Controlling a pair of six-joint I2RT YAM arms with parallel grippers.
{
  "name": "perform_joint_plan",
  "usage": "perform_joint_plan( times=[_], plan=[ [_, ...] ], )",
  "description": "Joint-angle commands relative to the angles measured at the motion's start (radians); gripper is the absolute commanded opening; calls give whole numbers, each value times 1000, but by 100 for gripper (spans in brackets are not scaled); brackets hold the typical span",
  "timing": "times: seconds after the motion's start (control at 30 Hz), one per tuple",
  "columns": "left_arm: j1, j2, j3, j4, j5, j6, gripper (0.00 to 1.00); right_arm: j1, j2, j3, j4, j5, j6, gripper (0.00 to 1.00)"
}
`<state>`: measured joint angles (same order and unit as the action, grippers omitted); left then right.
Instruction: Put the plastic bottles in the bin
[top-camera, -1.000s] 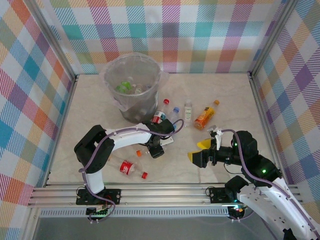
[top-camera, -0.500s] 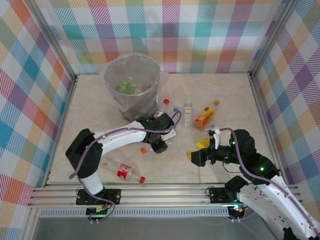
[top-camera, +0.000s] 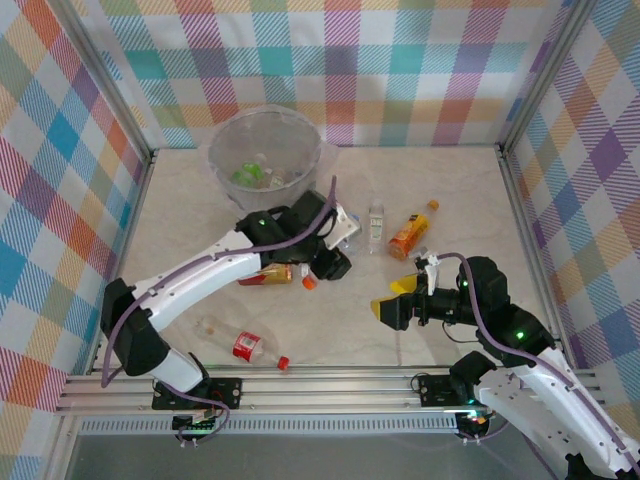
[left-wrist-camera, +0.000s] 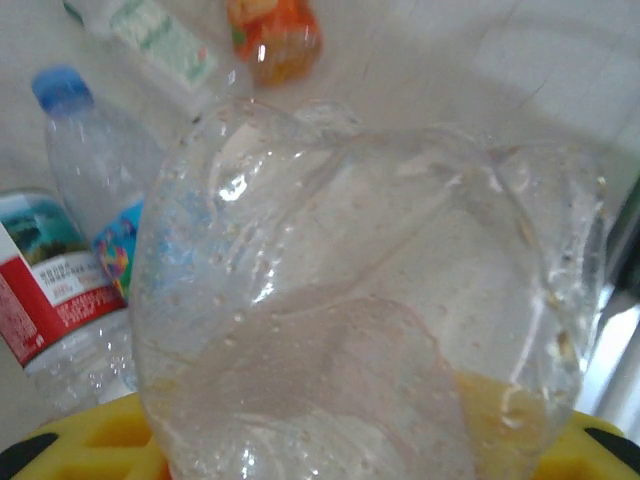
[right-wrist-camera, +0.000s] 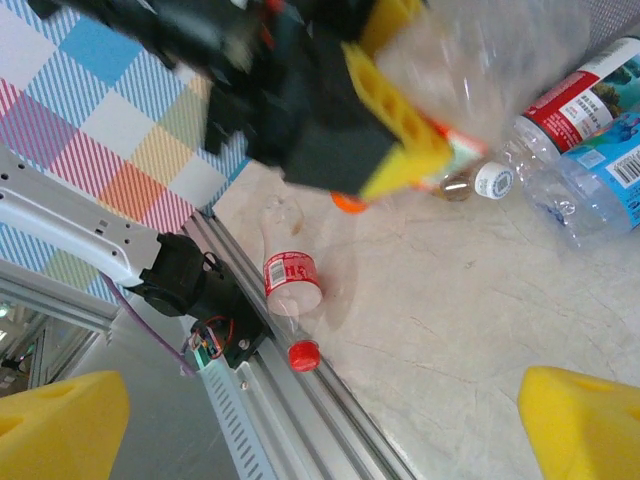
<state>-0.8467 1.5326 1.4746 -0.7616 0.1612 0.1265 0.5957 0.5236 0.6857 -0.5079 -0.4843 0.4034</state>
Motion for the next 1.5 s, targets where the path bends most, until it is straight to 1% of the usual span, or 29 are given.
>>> perform_joint_plan(
  times=[0.0, 0.1, 0.17, 0.23, 0.33, 0.47, 0.67, 0.8, 1.0, 1.1, 1.27, 1.47],
  plan=[
    [57, -38, 95, -15, 118, -78, 47, -2, -14, -8, 48, -24, 20, 100],
    [107, -23, 188, -13, 166, -125, 45, -3, -17, -11, 61, -28, 30, 100],
    [142, -6, 248, -8, 173, -151, 45, -2, -17, -11, 67, -28, 33, 100],
    [176, 21, 323, -22, 157, -169, 44, -2, -18, -12, 74, -29, 38, 100],
    [221, 59, 414, -30, 103, -192, 44, -2, -19, -11, 74, -28, 40, 100],
    [285, 101, 506, -22, 51, -213, 44, -2, -25, -14, 72, -26, 43, 100],
    [401, 154, 596, 40, 68, -291, 43, -2, -30, -16, 66, -20, 44, 100],
    [454, 247, 720, -9, 45, -299, 43, -2, -33, -18, 64, -20, 47, 100],
    [494, 395, 875, -97, -17, -244, 43, -2, -46, -18, 55, -17, 49, 100],
    [512, 453, 909, -115, -9, -242, 43, -2, -55, -20, 39, -8, 49, 100],
    [515, 524, 920, -143, 42, -254, 47, -3, -65, -21, 22, 2, 47, 100],
    [515, 557, 895, -166, 71, -265, 47, -2, -57, -23, 25, 1, 48, 100]
  ],
)
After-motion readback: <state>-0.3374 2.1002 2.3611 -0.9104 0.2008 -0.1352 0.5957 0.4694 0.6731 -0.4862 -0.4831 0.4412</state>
